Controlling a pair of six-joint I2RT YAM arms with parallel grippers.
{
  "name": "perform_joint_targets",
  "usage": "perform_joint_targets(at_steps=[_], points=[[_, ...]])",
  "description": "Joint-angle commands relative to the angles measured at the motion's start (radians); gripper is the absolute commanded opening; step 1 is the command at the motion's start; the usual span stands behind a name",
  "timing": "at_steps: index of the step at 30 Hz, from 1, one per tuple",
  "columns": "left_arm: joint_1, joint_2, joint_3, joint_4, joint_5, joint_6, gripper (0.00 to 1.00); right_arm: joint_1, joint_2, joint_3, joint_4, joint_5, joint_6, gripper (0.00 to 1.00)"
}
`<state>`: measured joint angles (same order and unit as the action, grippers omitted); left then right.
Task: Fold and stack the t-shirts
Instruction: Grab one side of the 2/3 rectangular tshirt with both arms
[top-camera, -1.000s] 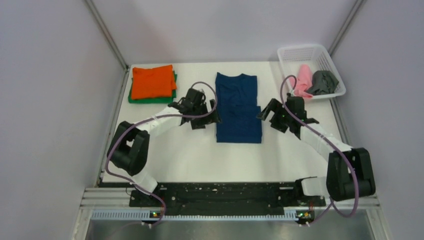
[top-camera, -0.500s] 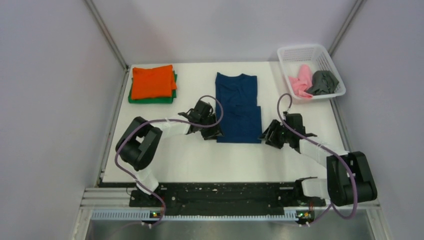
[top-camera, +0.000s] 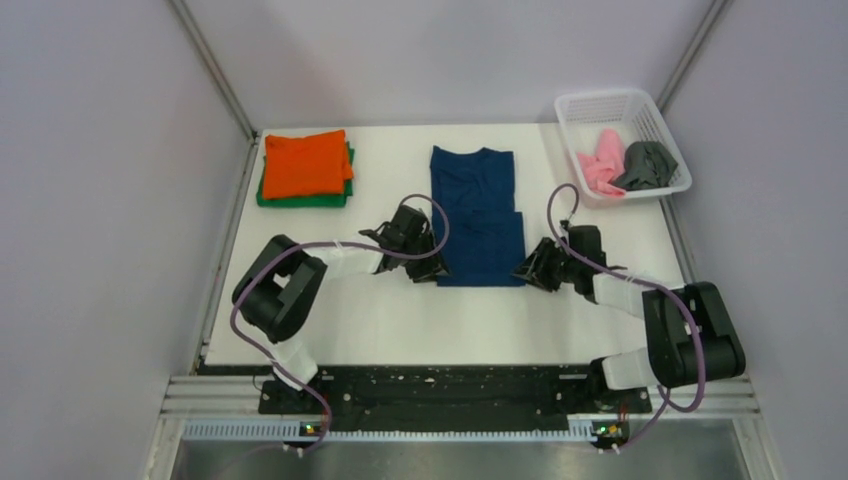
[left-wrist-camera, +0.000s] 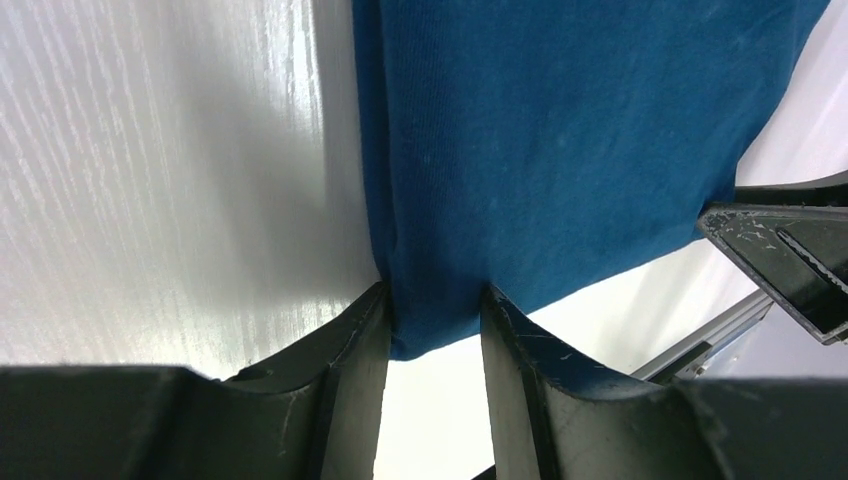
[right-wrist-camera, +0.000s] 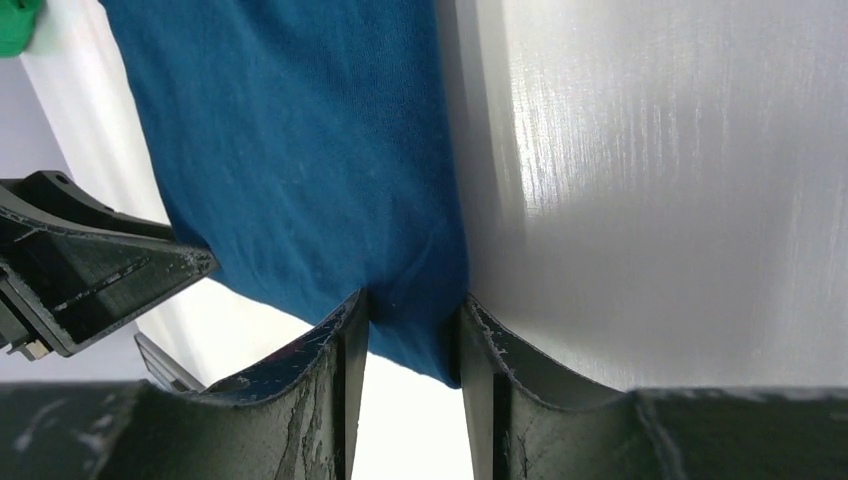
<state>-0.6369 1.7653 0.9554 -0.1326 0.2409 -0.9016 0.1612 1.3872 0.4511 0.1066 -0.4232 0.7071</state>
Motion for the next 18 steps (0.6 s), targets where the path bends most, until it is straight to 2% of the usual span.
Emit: perform_joint_targets(at_steps=[1,10,11,13,15,16,18], points=[[-0.005,-0.017,-0.066,-0.073,-0.057,0.002,0.44,-0.002,0.030,-0.059,-0.034,0.043,-0.007,0.38],[-0.019,-0.024,-0.092,-0.084,-0.069,0.005,0.44,-0.003,0.018,-0.092,-0.071,0.059,-0.014,0.38],[-0.018,-0.016,-0.083,-0.082,-0.064,0.006,0.43,-0.002,0.018,-0.093,-0.075,0.061,-0.014,0.38],[-0.021,0.004,-0.069,-0.072,-0.052,0.007,0.34,-0.001,0.017,-0.096,-0.077,0.060,-0.015,0.37],[-0.028,0.018,-0.064,-0.052,-0.041,-0.001,0.13,0.001,0.014,-0.098,-0.081,0.061,-0.016,0.31],[-0.030,0.021,-0.064,-0.042,-0.038,-0.004,0.02,0.004,0.013,-0.099,-0.083,0.063,-0.019,0.24],[-0.031,0.023,-0.066,-0.017,-0.039,-0.004,0.00,0.017,0.012,-0.091,-0.094,0.060,-0.033,0.00]])
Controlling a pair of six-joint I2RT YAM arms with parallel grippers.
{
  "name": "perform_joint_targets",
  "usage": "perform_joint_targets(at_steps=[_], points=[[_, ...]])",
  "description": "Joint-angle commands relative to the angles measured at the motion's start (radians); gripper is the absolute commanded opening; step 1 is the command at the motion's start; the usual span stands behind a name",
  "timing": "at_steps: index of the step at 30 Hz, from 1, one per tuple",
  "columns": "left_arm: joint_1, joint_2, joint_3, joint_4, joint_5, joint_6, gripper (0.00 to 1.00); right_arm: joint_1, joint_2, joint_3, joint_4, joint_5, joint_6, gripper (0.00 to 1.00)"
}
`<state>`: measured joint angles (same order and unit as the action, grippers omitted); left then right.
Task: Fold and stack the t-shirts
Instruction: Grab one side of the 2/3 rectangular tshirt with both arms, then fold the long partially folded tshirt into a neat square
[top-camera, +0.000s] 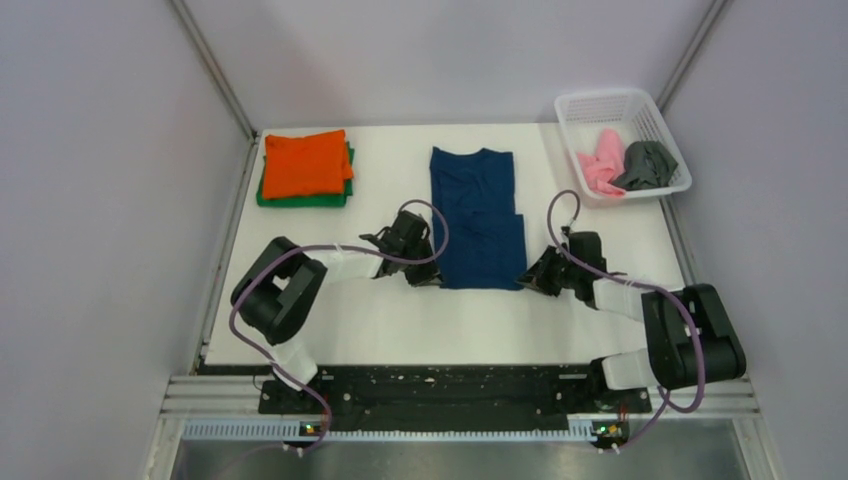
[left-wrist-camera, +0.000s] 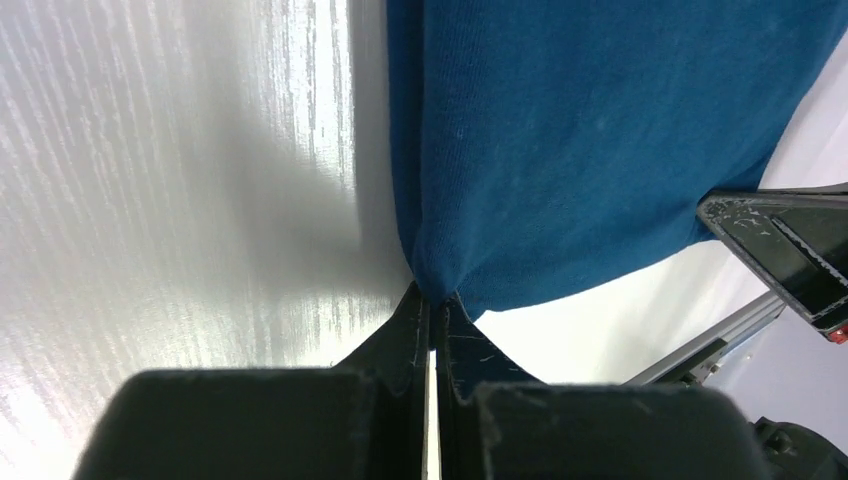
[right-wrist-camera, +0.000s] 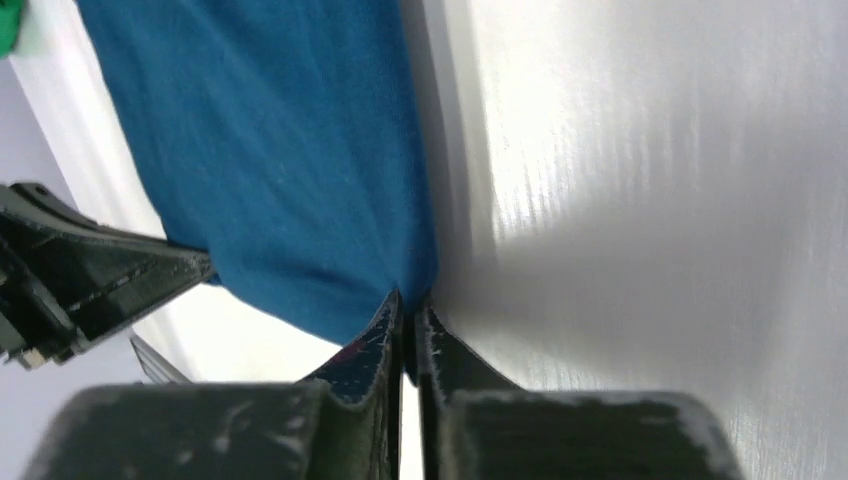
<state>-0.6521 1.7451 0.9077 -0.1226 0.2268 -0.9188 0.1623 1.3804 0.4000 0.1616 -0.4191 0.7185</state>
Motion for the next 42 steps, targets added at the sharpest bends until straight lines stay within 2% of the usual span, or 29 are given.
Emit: perform_joint_targets(at_steps=[1,6,11,17,23,27,31,38,42], points=[[-0.016,0.037,-0.027,-0.010,-0.027,0.015,0.00,0.022,0.016,-0.033,-0.156,0.055,-0.047,0.00],[-0.064,-0.089,-0.163,0.041,-0.072,-0.031,0.00,0.064,-0.062,-0.023,-0.274,0.052,-0.065,0.00],[-0.152,-0.306,-0.352,0.011,-0.127,-0.118,0.00,0.196,-0.294,-0.034,-0.593,0.098,-0.050,0.00],[-0.385,-0.606,-0.436,-0.157,-0.233,-0.297,0.00,0.343,-0.638,-0.013,-0.970,0.112,0.073,0.00],[-0.598,-0.807,-0.430,-0.263,-0.333,-0.431,0.00,0.396,-0.837,0.049,-1.160,0.007,0.120,0.00],[-0.655,-0.814,-0.352,-0.337,-0.365,-0.421,0.00,0.399,-0.889,0.125,-1.174,-0.047,0.115,0.00],[-0.658,-0.814,-0.296,-0.352,-0.406,-0.376,0.00,0.399,-0.829,0.199,-1.144,-0.001,0.081,0.00],[-0.639,-0.857,-0.203,-0.374,-0.691,-0.294,0.00,0.396,-0.650,0.311,-0.883,0.060,0.046,0.00],[-0.553,-0.852,-0.114,-0.383,-0.726,-0.190,0.00,0.361,-0.557,0.406,-0.787,0.070,0.021,0.00]])
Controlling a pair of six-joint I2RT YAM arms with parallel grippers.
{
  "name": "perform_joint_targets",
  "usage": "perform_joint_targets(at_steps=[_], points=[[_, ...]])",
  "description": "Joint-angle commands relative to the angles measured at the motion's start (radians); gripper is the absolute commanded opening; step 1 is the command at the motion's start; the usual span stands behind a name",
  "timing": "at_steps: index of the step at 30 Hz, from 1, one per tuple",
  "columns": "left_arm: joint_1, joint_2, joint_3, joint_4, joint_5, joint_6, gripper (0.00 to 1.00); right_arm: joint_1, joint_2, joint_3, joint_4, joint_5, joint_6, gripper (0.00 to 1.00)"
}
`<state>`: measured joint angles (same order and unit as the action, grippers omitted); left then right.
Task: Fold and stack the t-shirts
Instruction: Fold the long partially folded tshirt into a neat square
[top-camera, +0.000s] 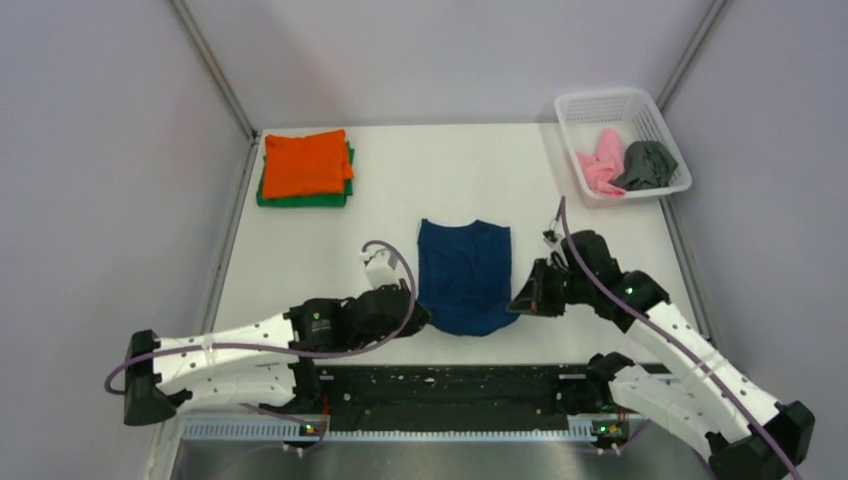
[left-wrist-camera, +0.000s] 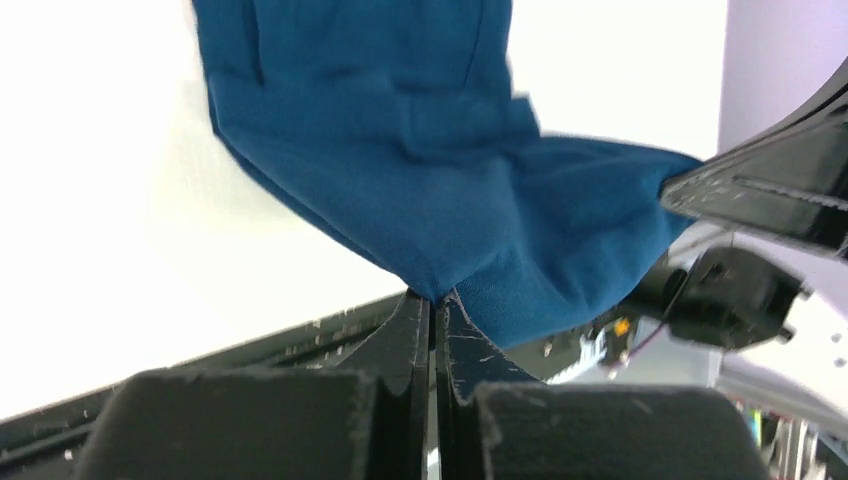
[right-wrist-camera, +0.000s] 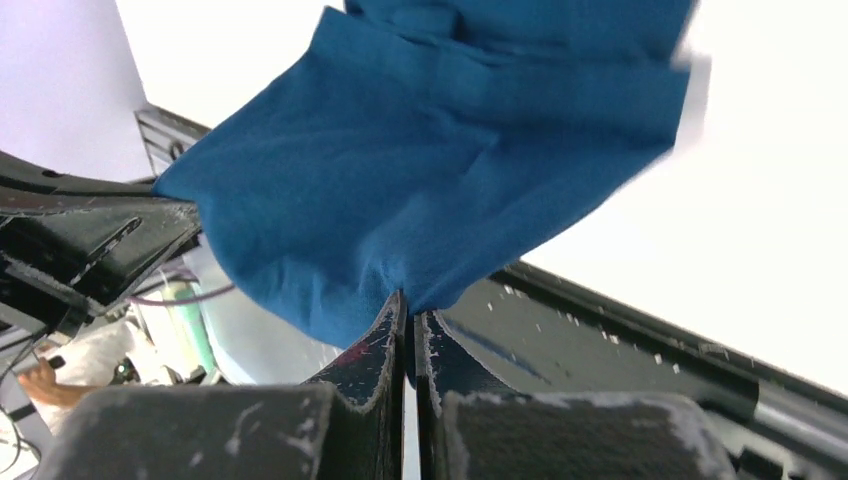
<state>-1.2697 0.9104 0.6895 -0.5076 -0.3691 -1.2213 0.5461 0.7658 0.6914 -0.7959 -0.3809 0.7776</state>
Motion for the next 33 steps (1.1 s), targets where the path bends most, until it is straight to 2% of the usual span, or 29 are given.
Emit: perform_joint_targets(at_steps=[1,6,11,16,26,33], points=[[0.098,-0.013,0.119,0.007,-0.114,0.137,0.00,-0.037,0.078,0.138,0.191,0.025,-0.046,0.00],[0.288,0.031,0.166,0.073,0.017,0.255,0.00,-0.114,0.169,0.189,0.279,-0.058,-0.070,0.00],[0.405,0.107,0.258,0.084,0.041,0.343,0.00,-0.208,0.261,0.204,0.363,-0.160,-0.081,0.00],[0.537,0.208,0.315,0.136,0.169,0.398,0.00,-0.282,0.341,0.236,0.401,-0.211,-0.102,0.00],[0.696,0.390,0.366,0.237,0.394,0.436,0.00,-0.354,0.417,0.237,0.445,-0.253,-0.112,0.00],[0.764,0.534,0.435,0.256,0.511,0.460,0.00,-0.388,0.505,0.223,0.523,-0.288,-0.103,0.00]])
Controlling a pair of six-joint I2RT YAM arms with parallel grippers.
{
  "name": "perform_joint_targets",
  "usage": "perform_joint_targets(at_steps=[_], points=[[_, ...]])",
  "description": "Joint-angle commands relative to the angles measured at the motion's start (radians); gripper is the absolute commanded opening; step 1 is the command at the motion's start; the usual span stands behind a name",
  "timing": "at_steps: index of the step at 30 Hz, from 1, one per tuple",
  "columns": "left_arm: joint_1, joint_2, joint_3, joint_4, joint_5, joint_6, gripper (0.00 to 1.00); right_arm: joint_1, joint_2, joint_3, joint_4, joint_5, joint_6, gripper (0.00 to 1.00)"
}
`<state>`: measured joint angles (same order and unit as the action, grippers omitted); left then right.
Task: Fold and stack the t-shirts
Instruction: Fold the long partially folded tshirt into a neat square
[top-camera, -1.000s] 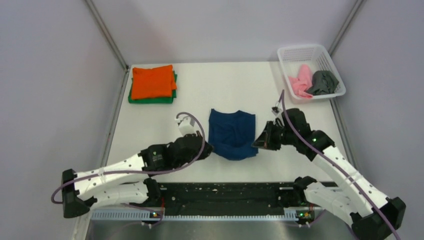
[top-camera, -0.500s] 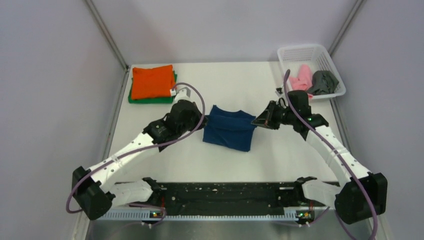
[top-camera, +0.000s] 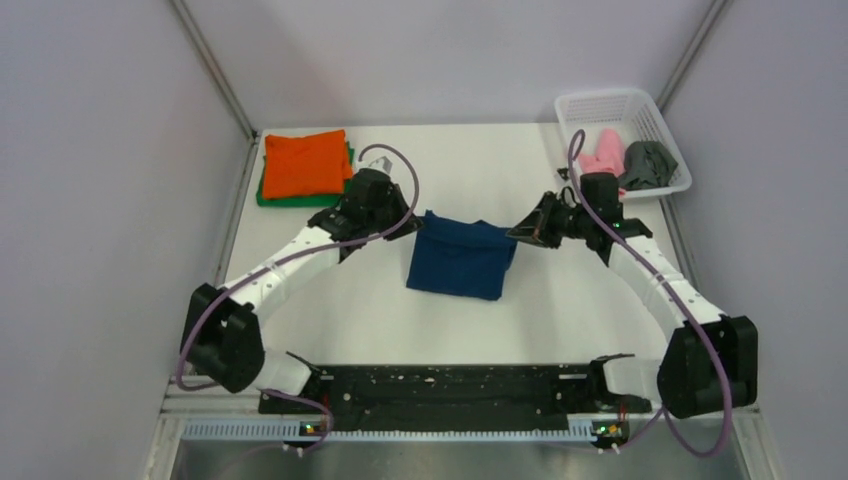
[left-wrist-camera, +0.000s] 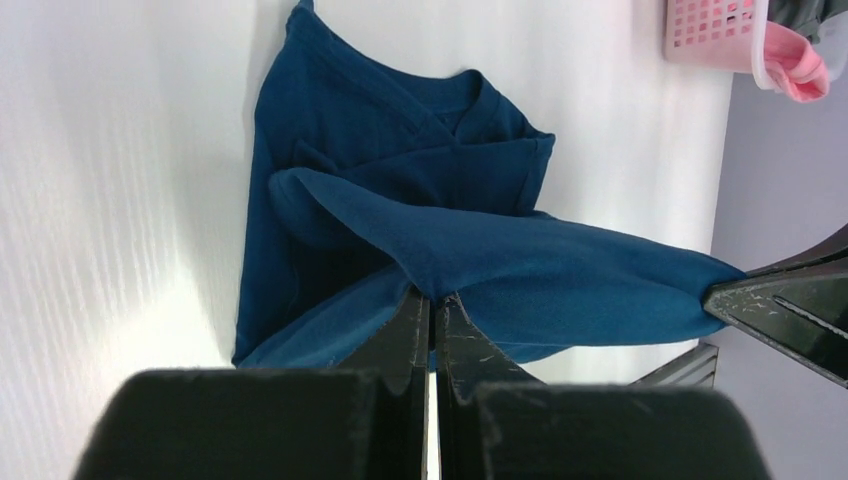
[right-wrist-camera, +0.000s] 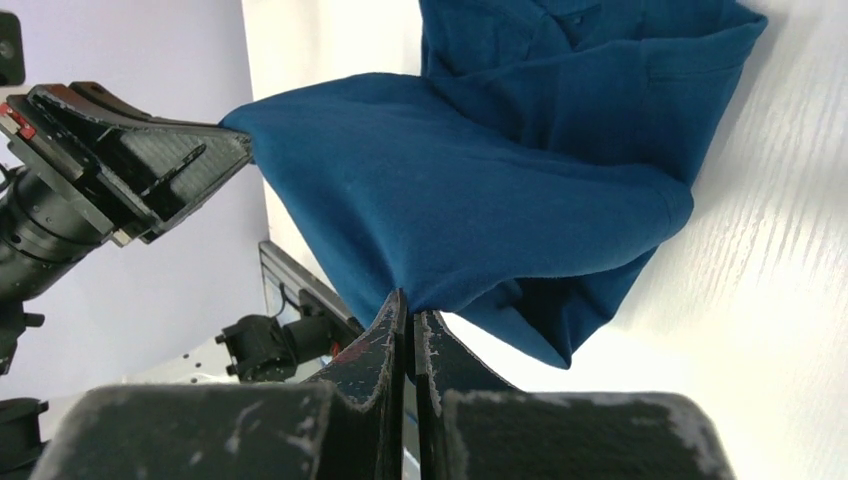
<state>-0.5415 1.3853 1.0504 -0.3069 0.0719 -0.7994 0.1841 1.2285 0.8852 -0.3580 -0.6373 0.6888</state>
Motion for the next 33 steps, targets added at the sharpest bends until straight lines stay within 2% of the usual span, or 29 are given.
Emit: perform_joint_targets(at_steps=[1,8,14,17,20,22,23,27,28,29,30,32,33], points=[[0.043,0.084,0.088,0.055,0.076,0.042,0.00,-0.033,0.060,0.030,0.104,-0.039,-0.013,0.00],[0.085,0.254,0.202,0.026,0.072,0.051,0.00,-0.083,0.221,0.057,0.212,-0.064,0.000,0.00],[0.099,0.438,0.365,-0.042,0.046,0.065,0.00,-0.091,0.383,0.115,0.259,-0.055,-0.040,0.00],[0.103,0.557,0.466,-0.115,0.061,0.074,0.00,-0.095,0.460,0.152,0.272,-0.038,-0.054,0.00],[0.105,0.641,0.527,-0.117,0.095,0.071,0.00,-0.106,0.530,0.182,0.292,-0.030,-0.045,0.03],[0.106,0.685,0.568,-0.120,0.109,0.071,0.12,-0.118,0.568,0.196,0.325,-0.019,-0.030,0.10],[0.108,0.699,0.583,-0.121,0.112,0.073,0.21,-0.122,0.594,0.206,0.330,-0.011,-0.025,0.17],[0.117,0.726,0.640,-0.149,0.113,0.086,0.60,-0.141,0.634,0.272,0.311,0.026,-0.020,0.54],[0.119,0.717,0.646,-0.155,0.112,0.092,0.75,-0.140,0.624,0.285,0.286,0.055,-0.031,0.62],[0.120,0.703,0.641,-0.158,0.109,0.100,0.94,-0.140,0.602,0.290,0.263,0.089,-0.038,0.68],[0.120,0.683,0.633,-0.163,0.104,0.111,0.98,-0.141,0.575,0.282,0.250,0.118,-0.041,0.73],[0.120,0.638,0.592,-0.168,0.093,0.122,0.99,-0.137,0.499,0.231,0.254,0.167,-0.041,0.87],[0.120,0.610,0.563,-0.164,0.089,0.128,0.99,-0.133,0.455,0.205,0.259,0.174,-0.045,0.90]])
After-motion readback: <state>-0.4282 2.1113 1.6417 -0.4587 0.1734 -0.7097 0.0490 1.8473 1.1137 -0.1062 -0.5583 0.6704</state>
